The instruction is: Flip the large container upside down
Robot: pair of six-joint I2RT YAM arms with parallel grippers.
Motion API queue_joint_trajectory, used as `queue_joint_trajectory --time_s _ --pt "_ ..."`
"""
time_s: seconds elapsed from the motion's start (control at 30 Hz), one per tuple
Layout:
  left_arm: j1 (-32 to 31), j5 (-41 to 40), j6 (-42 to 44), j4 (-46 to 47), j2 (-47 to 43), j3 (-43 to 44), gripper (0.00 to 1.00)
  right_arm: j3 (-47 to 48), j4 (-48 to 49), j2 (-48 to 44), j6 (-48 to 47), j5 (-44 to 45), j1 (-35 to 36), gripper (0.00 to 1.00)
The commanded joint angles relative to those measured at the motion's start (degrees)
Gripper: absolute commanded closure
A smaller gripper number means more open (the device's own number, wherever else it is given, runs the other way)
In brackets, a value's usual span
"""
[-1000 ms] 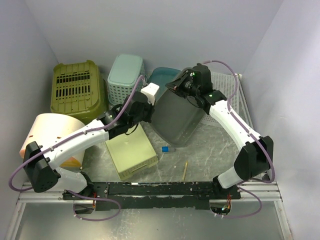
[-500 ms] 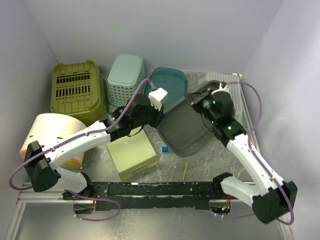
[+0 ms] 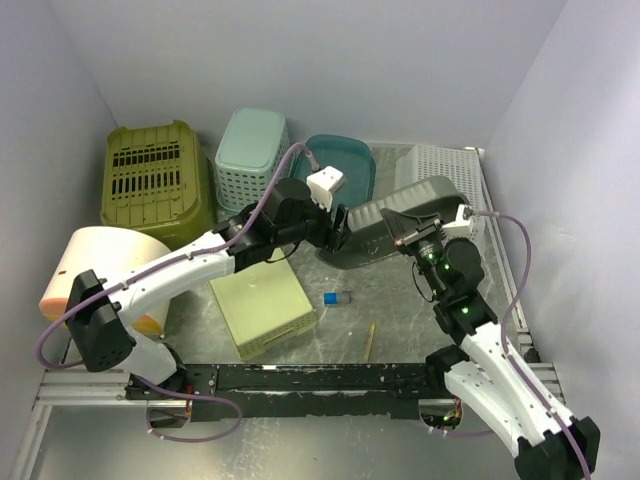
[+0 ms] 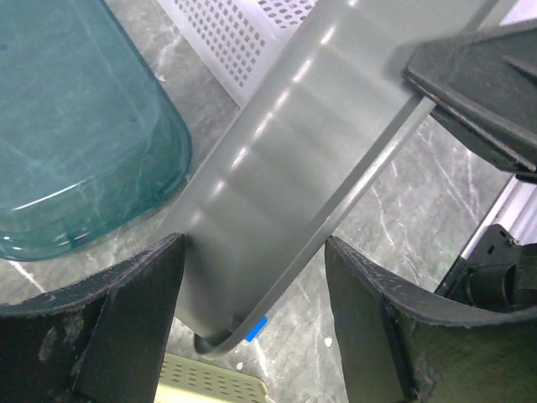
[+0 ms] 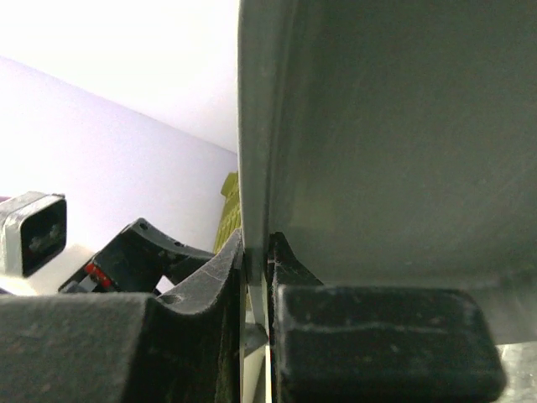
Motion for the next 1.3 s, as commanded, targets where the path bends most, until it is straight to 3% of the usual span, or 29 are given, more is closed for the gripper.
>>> queue_joint_trajectory --time_s 0.0,0.13,0.37,0.57,0.73,0.97,1.03,1.17,1.27 --pt "1.25 0.76 -1.49 3.06 1.36 3.64 0.23 -3.48 1.64 -7.25 1.11 4.30 0.75 1.00" --pt "1.53 2.02 -2.25 3.92 2.50 4.87 0.24 -4.64 -5.01 -13.69 -0.39 8.64 0.75 1.00" --pt "1.48 5.41 -3.44 4.78 5.51 5.50 0.24 -7.73 -14.00 -21.94 -2.10 8.61 0.81 1.00" --pt "1.51 9.31 -7.57 6.12 6.74 2.88 0.24 -12.43 -19.45 -27.91 3.76 8.78 0.75 1.00" --pt "0.43 11.17 -9.67 8.02 7.27 -0.41 0.24 -8.14 -33.26 -28.57 4.92 16.98 0.75 1.00" --pt "-1.89 13.73 -12.28 10.58 9.39 -3.38 0.25 -5.01 -47.78 -28.95 14.40 20.64 0.75 1.00" --pt "-2.54 14.43 -12.63 10.52 10.36 -3.31 0.25 -3.68 -52.72 -28.32 17.49 21.59 0.75 0.91" --pt "-3.56 15.08 -13.46 11.19 11.53 -3.69 0.25 0.21 -62.29 -26.47 22.36 24.00 0.75 0.55" --pt "-3.84 15.45 -13.60 11.42 12.10 -3.33 0.25 2.44 -65.61 -25.71 24.80 24.62 0.75 0.44"
